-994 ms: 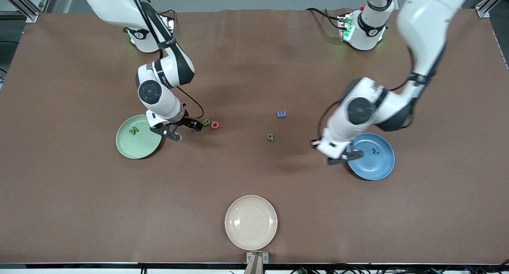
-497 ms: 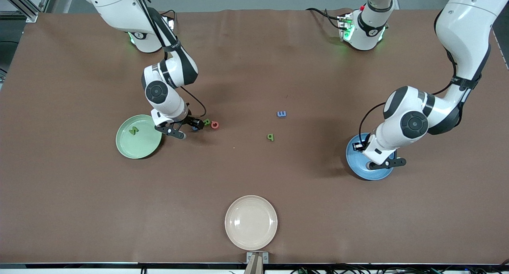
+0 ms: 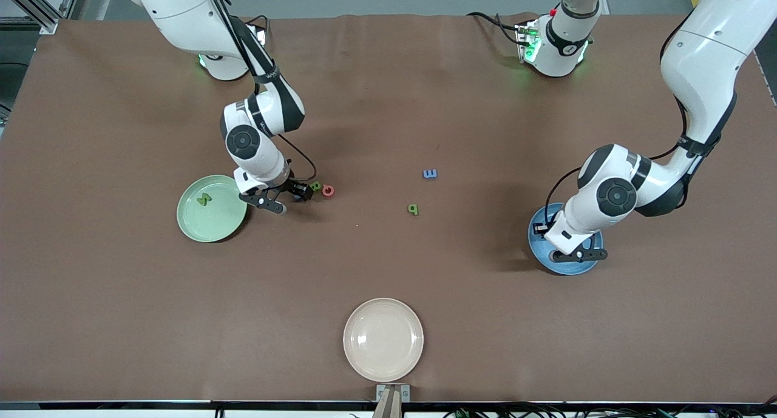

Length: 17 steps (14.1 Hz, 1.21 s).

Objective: Sort upper and lower case letters into plates
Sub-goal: 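Place the green n on the blue plate while the right gripper grasps C, then place the blue C on the green plate while the left gripper places b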

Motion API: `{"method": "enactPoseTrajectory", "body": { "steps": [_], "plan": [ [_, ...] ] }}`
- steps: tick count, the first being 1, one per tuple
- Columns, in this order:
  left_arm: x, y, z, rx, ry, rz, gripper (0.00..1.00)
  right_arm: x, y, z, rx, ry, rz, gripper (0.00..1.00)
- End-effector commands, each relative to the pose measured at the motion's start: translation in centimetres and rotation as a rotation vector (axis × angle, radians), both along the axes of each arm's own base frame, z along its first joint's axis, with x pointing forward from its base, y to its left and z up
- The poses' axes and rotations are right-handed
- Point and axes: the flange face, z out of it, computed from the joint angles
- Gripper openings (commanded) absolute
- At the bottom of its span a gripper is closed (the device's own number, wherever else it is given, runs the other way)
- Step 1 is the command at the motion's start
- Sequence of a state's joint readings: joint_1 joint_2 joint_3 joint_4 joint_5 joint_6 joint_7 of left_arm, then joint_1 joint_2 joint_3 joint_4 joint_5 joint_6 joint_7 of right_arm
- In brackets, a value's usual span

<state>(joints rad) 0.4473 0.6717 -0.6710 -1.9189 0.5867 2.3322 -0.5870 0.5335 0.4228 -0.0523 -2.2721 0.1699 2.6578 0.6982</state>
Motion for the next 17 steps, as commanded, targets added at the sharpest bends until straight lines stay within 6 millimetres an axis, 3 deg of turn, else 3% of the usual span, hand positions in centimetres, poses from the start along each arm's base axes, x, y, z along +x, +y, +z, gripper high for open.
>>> {"method": "enactPoseTrajectory", "body": {
  "steps": [1, 2, 3, 4, 5, 6, 7, 8, 10, 13, 16, 17],
  "plan": [
    [0.3, 0.0, 0.1, 0.001, -0.019, -0.005, 0.13, -1.1, 1.2, -0.5, -0.006, -0.006, -0.009, 0.85],
    [0.3, 0.0, 0.2, 0.001, -0.021, -0.005, 0.16, -1.2, 1.4, -0.5, -0.006, -0.006, -0.007, 0.83],
    [0.3, -0.1, 0.2, 0.001, -0.021, -0.006, 0.32, -1.3, 1.6, -0.5, -0.006, -0.004, -0.005, 0.79],
    [0.4, -0.1, 0.4, 0.003, -0.025, -0.009, 0.69, -1.3, 1.6, -0.5, -0.008, -0.001, -0.004, 0.72],
    [0.4, -0.1, 0.7, 0.01, -0.025, -0.013, 0.91, -1.3, 1.7, -0.5, -0.008, 0.0, -0.003, 0.65],
    [0.5, -0.4, 1.5, 0.016, -0.033, -0.015, 0.99, -1.3, 1.6, -0.5, -0.008, 0.001, -0.003, 0.57],
    [0.2, -1.5, 2.4, 0.018, -0.03, -0.016, 0.99, -1.3, 1.6, -0.5, -0.009, 0.003, -0.002, 0.49],
    [0.1, -3.7, 3.9, 0.007, -0.031, -0.024, 0.99, -1.3, 1.5, -0.5, -0.009, 0.003, 0.001, 0.47],
    [-0.4, -7.7, 6.5, 0.004, -0.006, 0.02, 0.99, -1.0, 1.1, -0.5, -0.009, 0.004, -0.002, 0.31],
    [-2.0, -17.7, 9.0, -0.052, -0.008, 0.107, 0.99, -0.6, 0.9, -0.3, -0.007, -0.001, -0.004, 0.05],
    [-3.8, -26.1, 7.5, -0.056, -0.008, 0.132, 0.99, 0.8, 0.3, 0.6, 0.006, -0.023, 0.004, 0.02],
    [-4.2, -27.9, 6.5, -0.036, -0.016, 0.135, 0.99, 1.4, -0.4, 1.0, 0.008, -0.023, 0.004, 0.01]
  ]
}}
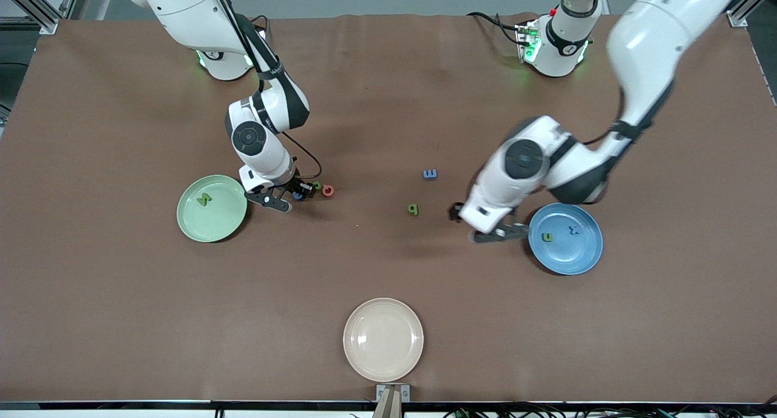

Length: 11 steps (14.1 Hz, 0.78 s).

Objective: Sort upper and lower case letters into plates
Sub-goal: 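Place the blue C on the green plate while the left gripper places b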

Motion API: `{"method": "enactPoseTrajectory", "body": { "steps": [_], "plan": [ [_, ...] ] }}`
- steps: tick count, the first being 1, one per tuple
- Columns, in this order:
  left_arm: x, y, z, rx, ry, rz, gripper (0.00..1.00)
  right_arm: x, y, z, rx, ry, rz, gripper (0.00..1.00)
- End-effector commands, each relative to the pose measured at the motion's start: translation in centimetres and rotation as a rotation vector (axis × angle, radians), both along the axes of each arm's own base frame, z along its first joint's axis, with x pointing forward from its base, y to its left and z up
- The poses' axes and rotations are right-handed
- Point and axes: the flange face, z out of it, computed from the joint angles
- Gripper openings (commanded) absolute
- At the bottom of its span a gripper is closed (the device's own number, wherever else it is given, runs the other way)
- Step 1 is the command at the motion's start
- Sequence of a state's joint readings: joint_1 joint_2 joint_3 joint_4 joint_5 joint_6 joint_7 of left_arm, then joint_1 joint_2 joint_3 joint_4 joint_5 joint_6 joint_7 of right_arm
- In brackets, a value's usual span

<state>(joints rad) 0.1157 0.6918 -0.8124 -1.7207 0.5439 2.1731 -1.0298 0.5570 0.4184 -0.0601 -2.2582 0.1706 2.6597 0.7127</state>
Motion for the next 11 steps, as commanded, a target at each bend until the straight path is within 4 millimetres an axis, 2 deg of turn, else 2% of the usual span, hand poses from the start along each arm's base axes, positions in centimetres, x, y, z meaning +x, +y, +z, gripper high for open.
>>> {"method": "enactPoseTrajectory", "body": {
  "steps": [1, 3, 4, 6, 10, 11],
  "plan": [
    [-0.1, -5.1, -3.3, 0.041, 0.009, 0.021, 0.99, 1.9, -1.9, 0.9, 0.002, 0.006, 0.011, 0.01],
    [-1.4, -8.9, -5.4, 0.046, 0.018, 0.006, 0.99, 3.4, -2.7, 2.2, -0.004, 0.063, 0.018, 0.01],
    [-1.9, -10.1, -6.5, 0.056, 0.024, 0.004, 0.99, 4.1, -3.4, 3.1, -0.005, 0.095, 0.027, 0.01],
    [-2.9, -11.1, -8.8, 0.081, 0.026, -0.012, 0.99, 5.5, -5.7, 4.7, 0.007, 0.109, 0.051, 0.01],
    [-3.8, -11.9, -11.3, 0.066, 0.031, -0.027, 0.99, 7.2, -14.1, 6.3, 0.045, 0.144, 0.154, 0.01],
    [-4.0, -12.0, -11.7, 0.066, 0.041, -0.016, 0.9, 7.3, -16.1, 6.3, 0.055, 0.147, 0.182, 0.01]
  ]
}}
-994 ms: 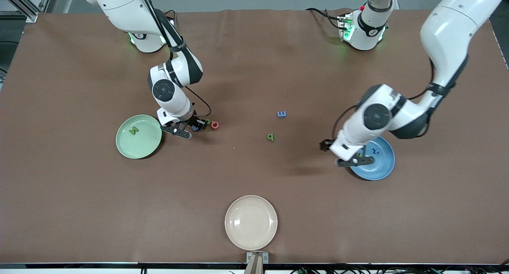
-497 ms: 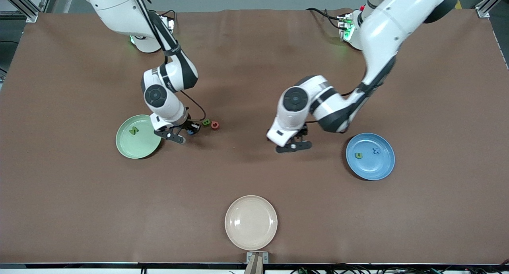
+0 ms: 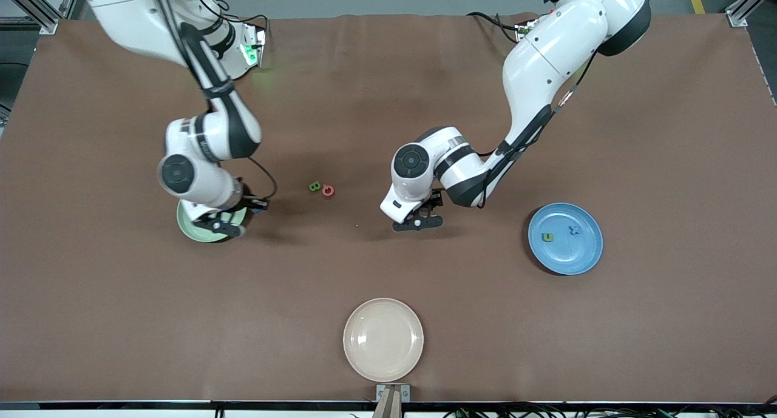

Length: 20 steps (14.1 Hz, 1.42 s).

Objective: Sort upper and lower case letters into plates
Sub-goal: 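Place the blue C on the green plate while the left gripper places b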

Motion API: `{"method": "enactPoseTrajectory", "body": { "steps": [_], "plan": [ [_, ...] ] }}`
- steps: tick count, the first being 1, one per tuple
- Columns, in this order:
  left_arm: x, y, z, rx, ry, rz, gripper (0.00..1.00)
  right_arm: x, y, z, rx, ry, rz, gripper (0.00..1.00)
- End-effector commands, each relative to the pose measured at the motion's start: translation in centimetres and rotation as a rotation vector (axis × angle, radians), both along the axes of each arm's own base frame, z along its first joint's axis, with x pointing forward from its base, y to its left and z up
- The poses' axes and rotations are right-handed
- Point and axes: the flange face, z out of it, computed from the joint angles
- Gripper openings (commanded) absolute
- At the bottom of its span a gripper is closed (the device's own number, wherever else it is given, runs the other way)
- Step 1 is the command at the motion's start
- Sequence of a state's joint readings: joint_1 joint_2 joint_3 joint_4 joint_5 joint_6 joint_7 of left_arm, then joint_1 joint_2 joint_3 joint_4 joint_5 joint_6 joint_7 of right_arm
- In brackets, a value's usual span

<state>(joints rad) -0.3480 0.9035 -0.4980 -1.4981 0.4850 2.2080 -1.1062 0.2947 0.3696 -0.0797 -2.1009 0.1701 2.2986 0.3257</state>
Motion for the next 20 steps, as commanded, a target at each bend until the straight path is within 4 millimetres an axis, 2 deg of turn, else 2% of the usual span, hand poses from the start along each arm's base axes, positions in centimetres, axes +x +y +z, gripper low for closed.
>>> {"method": "enactPoseTrajectory", "body": {
  "steps": [1, 3, 5, 8, 10, 16, 18, 20],
  "plan": [
    [0.2, -0.5, -0.3, -0.014, 0.012, 0.035, 0.82, -0.3, -5.4, 0.8, 0.036, 0.01, 0.068, 0.01],
    [0.2, -0.4, 0.1, -0.026, 0.023, 0.048, 0.72, -1.2, -8.0, -0.2, 0.047, 0.023, 0.088, 0.01],
    [0.3, -0.5, 0.4, -0.034, 0.029, 0.059, 0.64, -2.2, -9.1, -1.0, 0.048, 0.041, 0.081, 0.01],
    [0.2, -0.5, 0.4, -0.032, 0.028, 0.058, 0.49, -3.7, -9.2, -3.1, 0.038, 0.035, 0.074, 0.01],
    [0.0, -0.4, 0.2, -0.027, 0.03, 0.056, 0.38, -3.9, -9.2, -3.3, 0.037, 0.035, 0.074, 0.02],
    [-0.2, 0.5, -0.7, -0.005, 0.035, 0.067, 0.2, -4.1, -8.6, -4.4, 0.036, 0.057, 0.083, 0.06],
    [-0.2, 0.6, -0.2, -0.002, 0.029, 0.082, 0.17, -4.1, -8.6, -4.7, 0.035, 0.06, 0.083, 0.09],
    [0.1, 1.2, 1.1, 0.013, 0.019, 0.106, 0.13, -3.9, -8.6, -4.6, 0.036, 0.062, 0.082, 0.15]
  ]
}}
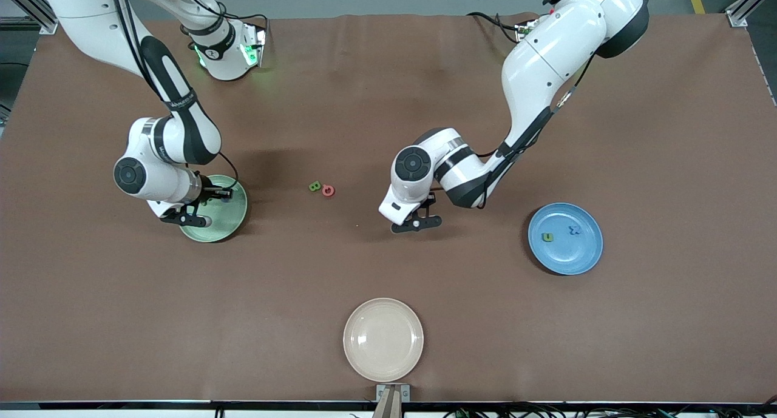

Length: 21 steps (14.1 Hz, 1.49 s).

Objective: Sort upper and lower case letters into plates
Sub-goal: 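Place the blue C on the green plate while the left gripper places b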

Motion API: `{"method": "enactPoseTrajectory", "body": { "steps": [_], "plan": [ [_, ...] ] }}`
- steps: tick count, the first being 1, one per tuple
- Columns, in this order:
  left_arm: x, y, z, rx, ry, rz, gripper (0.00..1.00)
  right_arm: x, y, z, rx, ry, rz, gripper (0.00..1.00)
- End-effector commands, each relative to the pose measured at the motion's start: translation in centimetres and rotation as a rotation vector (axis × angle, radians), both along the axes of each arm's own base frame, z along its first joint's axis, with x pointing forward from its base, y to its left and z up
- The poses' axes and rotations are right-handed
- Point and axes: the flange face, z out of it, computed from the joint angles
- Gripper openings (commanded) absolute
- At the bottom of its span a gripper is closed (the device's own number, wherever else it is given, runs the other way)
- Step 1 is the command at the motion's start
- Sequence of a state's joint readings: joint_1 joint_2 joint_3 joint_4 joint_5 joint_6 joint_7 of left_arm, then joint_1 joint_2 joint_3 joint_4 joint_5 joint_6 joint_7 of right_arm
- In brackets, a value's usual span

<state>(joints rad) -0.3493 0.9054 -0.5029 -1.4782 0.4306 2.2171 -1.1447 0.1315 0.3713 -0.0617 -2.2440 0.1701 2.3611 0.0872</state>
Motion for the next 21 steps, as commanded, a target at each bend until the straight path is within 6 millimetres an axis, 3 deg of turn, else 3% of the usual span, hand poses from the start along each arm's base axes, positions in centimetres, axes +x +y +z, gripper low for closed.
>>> {"method": "enactPoseTrajectory", "body": {
  "steps": [1, 3, 4, 6, 9, 13, 16, 19, 21],
  "plan": [
    [0.2, 2.3, 1.2, 0.062, -0.001, 0.037, 0.13, -0.2, 0.0, 0.2, 0.0, -0.004, 0.001, 0.24],
    [1.0, 3.8, 2.9, 0.074, -0.013, 0.055, 0.13, 0.7, -0.2, 1.0, 0.002, -0.011, -0.014, 0.87],
    [1.7, 5.0, 4.0, 0.073, -0.019, 0.074, 0.13, 1.1, -0.2, 1.4, 0.004, -0.005, -0.015, 0.99],
    [2.8, 7.6, 6.2, 0.077, -0.037, 0.093, 0.13, 2.2, -0.1, 2.8, 0.012, 0.01, -0.01, 0.99],
    [4.0, 13.2, 8.6, 0.084, -0.041, 0.115, 0.13, 3.9, 0.9, 6.0, 0.01, 0.062, -0.055, 1.0],
    [4.8, 23.9, 9.7, 0.061, 0.002, 0.071, 0.13, 4.5, 5.4, 8.5, -0.028, 0.062, -0.136, 1.0],
    [5.3, 31.1, 8.0, 0.098, 0.023, 0.02, 0.13, 4.1, 9.8, 9.0, -0.073, 0.052, -0.226, 0.95],
    [5.7, 35.4, 7.3, 0.103, 0.035, -0.037, 0.13, 3.5, 13.7, 9.2, -0.117, 0.026, -0.368, 0.98],
    [5.6, 37.6, 6.3, 0.098, 0.041, -0.063, 0.13, 3.6, 15.2, 9.4, -0.128, -0.011, -0.47, 1.0]
  ]
}}
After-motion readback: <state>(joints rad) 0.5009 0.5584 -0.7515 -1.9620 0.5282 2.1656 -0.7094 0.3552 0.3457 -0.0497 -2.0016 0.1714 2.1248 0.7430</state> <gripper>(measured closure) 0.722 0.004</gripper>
